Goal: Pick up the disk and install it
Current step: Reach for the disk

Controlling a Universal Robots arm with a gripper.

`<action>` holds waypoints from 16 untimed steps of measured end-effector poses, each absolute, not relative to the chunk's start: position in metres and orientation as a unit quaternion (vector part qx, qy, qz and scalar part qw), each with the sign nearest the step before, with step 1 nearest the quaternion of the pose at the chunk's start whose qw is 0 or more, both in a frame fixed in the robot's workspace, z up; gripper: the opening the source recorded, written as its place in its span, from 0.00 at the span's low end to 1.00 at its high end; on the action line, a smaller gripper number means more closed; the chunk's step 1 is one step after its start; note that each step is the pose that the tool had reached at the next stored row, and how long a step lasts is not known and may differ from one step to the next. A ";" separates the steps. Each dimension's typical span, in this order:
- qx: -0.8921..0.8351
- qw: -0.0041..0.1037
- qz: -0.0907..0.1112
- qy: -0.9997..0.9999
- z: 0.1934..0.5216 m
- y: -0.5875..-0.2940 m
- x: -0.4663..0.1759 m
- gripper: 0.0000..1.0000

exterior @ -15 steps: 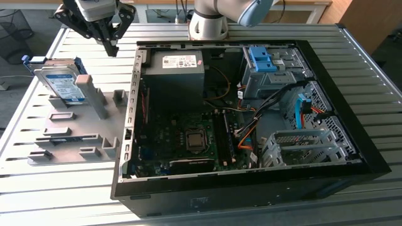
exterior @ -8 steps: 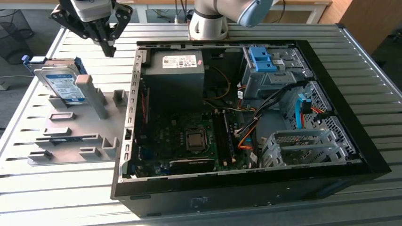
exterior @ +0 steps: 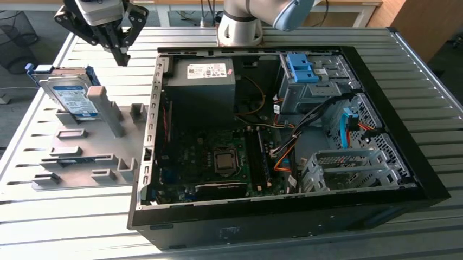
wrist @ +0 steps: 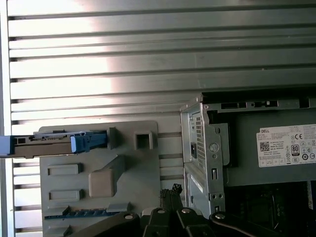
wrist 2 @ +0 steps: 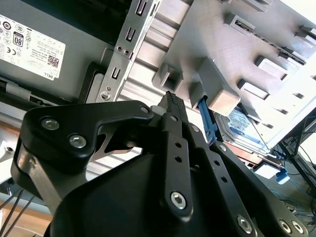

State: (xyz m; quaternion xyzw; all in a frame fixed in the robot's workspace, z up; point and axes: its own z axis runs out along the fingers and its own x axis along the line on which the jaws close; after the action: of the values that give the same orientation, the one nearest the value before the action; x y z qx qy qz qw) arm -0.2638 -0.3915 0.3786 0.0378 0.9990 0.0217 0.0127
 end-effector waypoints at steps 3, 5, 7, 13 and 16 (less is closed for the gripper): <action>0.038 0.013 0.022 0.999 0.379 -0.392 -0.264 0.11; 0.038 0.013 0.022 0.999 0.379 -0.392 -0.264 0.11; 0.038 0.013 0.022 0.999 0.379 -0.392 -0.264 0.11; 0.038 0.013 0.022 0.999 0.378 -0.390 -0.267 0.11; 0.038 0.013 0.022 0.999 0.378 -0.389 -0.272 0.11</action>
State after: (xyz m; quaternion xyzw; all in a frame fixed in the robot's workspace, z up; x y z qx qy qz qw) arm -0.2716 -0.3891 0.3780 0.0379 0.9990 0.0217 0.0127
